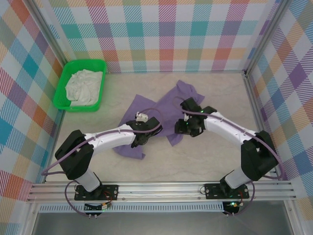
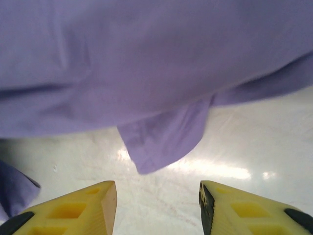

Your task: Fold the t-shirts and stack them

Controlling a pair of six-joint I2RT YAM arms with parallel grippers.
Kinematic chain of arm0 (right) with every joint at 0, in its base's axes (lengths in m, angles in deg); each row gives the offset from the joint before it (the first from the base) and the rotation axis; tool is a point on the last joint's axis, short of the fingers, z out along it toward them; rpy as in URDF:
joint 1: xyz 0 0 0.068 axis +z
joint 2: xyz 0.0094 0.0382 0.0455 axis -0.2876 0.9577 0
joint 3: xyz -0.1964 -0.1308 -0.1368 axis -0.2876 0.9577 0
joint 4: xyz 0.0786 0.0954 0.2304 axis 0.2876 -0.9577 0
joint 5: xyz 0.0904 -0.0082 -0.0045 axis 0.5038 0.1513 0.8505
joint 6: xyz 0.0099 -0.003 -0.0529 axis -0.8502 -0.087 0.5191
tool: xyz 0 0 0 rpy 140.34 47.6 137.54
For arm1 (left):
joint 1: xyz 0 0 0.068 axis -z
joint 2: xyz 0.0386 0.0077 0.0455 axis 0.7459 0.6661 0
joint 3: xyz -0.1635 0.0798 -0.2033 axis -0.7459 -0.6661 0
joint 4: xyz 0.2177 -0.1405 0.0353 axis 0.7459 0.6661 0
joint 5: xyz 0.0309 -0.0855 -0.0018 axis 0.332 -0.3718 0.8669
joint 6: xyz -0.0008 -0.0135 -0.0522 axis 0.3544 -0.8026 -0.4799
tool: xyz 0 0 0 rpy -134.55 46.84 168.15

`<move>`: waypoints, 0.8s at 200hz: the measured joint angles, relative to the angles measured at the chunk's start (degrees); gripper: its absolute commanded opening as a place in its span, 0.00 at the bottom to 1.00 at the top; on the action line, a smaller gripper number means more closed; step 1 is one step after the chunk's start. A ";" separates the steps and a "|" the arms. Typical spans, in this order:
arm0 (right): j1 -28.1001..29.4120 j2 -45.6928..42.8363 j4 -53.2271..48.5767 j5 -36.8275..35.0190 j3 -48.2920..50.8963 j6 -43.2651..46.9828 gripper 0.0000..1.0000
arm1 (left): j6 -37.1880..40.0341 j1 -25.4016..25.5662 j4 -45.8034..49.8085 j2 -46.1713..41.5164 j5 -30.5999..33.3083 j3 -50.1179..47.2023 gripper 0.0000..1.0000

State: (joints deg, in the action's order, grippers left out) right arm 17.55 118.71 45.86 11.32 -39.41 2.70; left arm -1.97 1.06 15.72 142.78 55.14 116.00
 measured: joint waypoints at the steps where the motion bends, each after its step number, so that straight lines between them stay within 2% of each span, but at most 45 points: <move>1: 0.15 0.09 0.07 0.00 0.13 -0.13 0.48 | 0.00 0.00 0.00 0.00 0.00 0.00 0.00; 24: 2.40 2.43 2.82 -0.85 2.12 -3.56 0.47 | 0.00 0.00 -0.09 0.00 -0.39 0.00 0.00; 85: 3.39 11.78 7.06 -4.33 2.32 -7.54 0.38 | 0.02 0.00 -1.27 0.15 -0.87 0.00 0.00; 102: 3.58 11.91 7.02 -5.40 2.16 -8.28 0.29 | 0.13 0.00 -1.31 0.26 -0.87 0.00 0.00; 128: 3.69 11.96 6.60 -7.54 2.23 -9.22 0.00 | 0.42 0.00 -1.49 0.83 -0.87 0.00 0.00; 160: 3.69 11.30 5.77 -10.29 2.25 -9.44 0.00 | 0.85 -0.02 -1.70 1.14 -0.85 -0.13 0.00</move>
State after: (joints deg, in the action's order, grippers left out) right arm 21.24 130.01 51.63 1.03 -37.16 -6.75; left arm -1.12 1.04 14.02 143.92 54.29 115.87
